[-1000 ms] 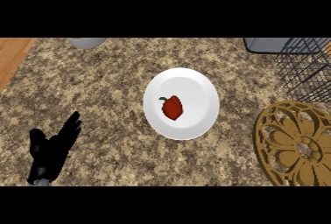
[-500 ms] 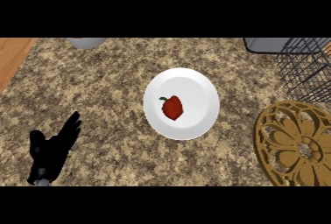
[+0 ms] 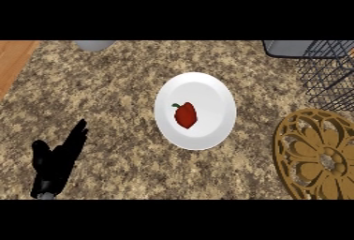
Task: Pick the lemon from the placemat and place it in the basket
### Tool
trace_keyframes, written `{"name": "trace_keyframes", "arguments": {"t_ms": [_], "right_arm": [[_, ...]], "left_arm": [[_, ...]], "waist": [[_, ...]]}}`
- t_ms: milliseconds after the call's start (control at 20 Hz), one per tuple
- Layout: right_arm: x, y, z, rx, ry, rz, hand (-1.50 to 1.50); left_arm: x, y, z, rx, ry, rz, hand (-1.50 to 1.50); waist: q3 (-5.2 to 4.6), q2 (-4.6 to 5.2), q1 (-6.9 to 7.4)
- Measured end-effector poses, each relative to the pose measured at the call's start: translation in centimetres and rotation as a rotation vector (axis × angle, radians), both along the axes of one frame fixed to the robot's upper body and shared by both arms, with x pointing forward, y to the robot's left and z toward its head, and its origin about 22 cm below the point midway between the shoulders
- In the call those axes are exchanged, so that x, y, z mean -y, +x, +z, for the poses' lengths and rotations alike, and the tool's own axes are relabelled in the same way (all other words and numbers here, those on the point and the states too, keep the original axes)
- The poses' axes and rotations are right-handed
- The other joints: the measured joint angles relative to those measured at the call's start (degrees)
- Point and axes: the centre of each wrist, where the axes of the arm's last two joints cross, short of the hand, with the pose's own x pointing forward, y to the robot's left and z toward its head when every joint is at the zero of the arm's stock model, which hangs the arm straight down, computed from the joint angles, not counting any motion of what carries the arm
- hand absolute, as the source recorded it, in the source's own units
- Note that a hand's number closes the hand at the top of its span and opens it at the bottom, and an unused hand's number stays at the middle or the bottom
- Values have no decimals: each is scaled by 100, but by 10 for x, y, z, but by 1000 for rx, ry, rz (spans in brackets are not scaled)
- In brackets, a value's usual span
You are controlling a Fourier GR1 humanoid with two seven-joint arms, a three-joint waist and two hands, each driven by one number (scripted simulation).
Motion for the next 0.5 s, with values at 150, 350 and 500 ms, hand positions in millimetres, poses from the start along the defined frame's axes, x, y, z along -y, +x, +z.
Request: {"name": "trace_keyframes", "arguments": {"t_ms": [150,350,500], "right_arm": [[11,-4,-9,-40,-74,2,-150],[22,-8,-16,-46,-139,6,-150],[32,-12,-16,-28,-150,6,-150]], "left_arm": [[3,1,-2,0,-5,-1,0],[4,2,-4,1,2,-5,0],[3,1,-3,5,6,-3,0]], "waist": [[1,4,-7],[8,-7,-13],[7,-11,-4]]}}
